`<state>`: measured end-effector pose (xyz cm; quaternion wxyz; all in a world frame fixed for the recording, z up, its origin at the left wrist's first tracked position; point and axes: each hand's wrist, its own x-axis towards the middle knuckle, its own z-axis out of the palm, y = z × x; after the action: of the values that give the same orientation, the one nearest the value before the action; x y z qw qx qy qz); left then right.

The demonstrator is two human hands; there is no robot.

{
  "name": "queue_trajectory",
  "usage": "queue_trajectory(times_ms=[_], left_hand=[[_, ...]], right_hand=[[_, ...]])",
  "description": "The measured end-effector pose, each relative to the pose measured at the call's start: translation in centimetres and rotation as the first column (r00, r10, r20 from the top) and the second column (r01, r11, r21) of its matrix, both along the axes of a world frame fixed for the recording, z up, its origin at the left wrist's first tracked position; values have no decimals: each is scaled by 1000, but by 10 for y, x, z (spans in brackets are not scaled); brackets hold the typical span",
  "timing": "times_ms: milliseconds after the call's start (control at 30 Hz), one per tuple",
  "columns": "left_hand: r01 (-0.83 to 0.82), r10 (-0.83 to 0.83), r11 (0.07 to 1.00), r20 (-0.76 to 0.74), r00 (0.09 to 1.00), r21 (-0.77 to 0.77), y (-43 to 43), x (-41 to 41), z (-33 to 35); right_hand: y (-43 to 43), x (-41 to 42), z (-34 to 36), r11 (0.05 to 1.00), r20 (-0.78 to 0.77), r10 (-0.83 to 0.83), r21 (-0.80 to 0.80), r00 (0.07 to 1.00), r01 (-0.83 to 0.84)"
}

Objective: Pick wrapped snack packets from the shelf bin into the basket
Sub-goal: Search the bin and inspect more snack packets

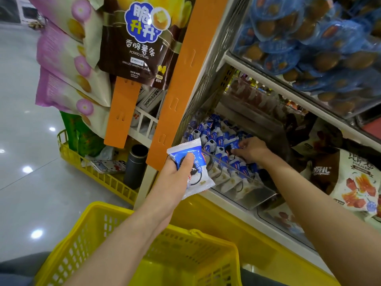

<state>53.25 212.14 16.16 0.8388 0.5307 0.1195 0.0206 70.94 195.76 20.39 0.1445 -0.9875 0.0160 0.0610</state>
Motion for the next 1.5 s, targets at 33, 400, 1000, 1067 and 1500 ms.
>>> queue_trajectory(times_ms=[33,400,1000,1067,1500], left_hand=[[1,-1,1000,-8,1000,-1,0,0,0],[-40,40,998,-10,999,45,-3,0,3],[-39,37,992,17,999,117,-8,3,-7],[-20,17,990,25,1000,142,-8,1,-11],[52,-75,933,54,996,355,-19,-14,-35]], right_hand=[[2,1,1,1000,-28,10,-10,1000,-10],[12,12,-2,998,-129,27,-53,991,-34],[16,-18,-3,971,194,88,200,977,-127],[23,-45,3,902,389,121,341,913,-265],[15,-150,-63,568,106,221,794,970,-216]])
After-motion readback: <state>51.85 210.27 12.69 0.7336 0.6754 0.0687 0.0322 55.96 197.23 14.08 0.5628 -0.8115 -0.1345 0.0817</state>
